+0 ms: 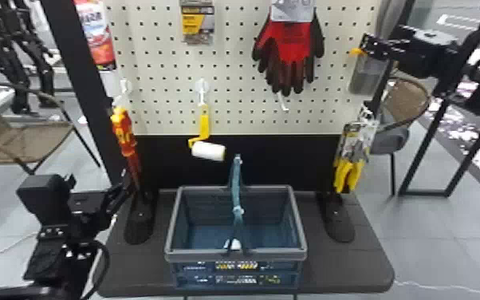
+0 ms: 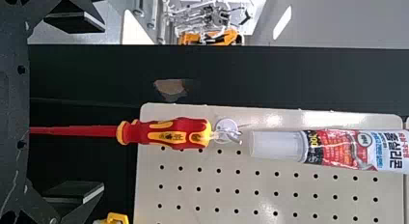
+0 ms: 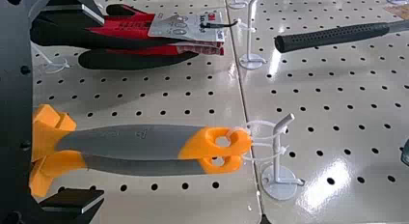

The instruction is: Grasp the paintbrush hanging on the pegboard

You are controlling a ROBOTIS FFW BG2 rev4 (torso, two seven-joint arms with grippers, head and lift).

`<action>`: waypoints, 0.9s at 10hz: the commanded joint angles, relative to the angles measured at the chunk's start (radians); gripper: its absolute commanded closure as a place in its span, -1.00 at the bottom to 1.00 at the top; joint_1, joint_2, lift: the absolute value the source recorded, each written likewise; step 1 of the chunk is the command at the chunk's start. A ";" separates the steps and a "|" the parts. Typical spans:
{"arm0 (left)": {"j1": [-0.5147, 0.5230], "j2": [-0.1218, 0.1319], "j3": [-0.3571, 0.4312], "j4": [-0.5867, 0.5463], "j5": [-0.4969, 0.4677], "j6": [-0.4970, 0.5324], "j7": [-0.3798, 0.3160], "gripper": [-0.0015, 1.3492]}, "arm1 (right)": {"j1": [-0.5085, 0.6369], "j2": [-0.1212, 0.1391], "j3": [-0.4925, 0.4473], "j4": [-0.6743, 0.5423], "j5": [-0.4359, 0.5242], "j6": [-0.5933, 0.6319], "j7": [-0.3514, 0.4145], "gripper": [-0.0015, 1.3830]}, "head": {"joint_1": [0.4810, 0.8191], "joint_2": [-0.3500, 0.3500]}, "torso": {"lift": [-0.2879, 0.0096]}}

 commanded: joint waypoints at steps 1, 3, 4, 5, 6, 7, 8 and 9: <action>0.003 0.000 0.002 0.002 0.000 0.002 0.000 -0.78 | -0.017 -0.009 0.019 0.003 -0.002 -0.001 0.000 -0.91 | -0.60 0.00 | 0.26; 0.003 0.002 -0.001 0.003 0.000 0.006 0.000 -0.78 | -0.027 -0.010 0.035 0.012 -0.027 0.002 -0.002 -0.90 | -0.60 0.00 | 0.26; 0.001 0.003 -0.004 0.006 -0.001 0.009 0.000 -0.78 | -0.030 -0.007 0.047 0.029 -0.053 0.002 -0.002 -0.87 | -0.60 0.00 | 0.26; -0.002 0.006 -0.007 0.010 -0.001 0.006 0.000 -0.78 | -0.037 -0.007 0.055 0.029 -0.047 0.002 -0.002 -0.86 | -0.60 0.00 | 0.26; -0.003 0.006 -0.008 0.013 0.000 0.005 0.000 -0.78 | -0.041 -0.009 0.058 0.028 -0.038 0.002 -0.002 -0.80 | -0.60 0.00 | 0.26; -0.003 0.008 -0.008 0.011 0.003 0.002 0.000 -0.78 | -0.043 -0.010 0.058 0.025 -0.019 -0.008 -0.005 -0.37 | -0.60 0.00 | 0.26; -0.002 0.009 -0.007 0.011 0.005 0.003 0.000 -0.78 | -0.044 -0.012 0.052 0.015 -0.002 -0.007 -0.014 0.37 | -0.60 0.00 | 0.26; 0.000 0.011 -0.007 0.011 0.008 0.002 0.000 -0.78 | -0.038 -0.014 0.041 0.003 0.007 0.004 -0.031 0.45 | -0.60 0.00 | 0.26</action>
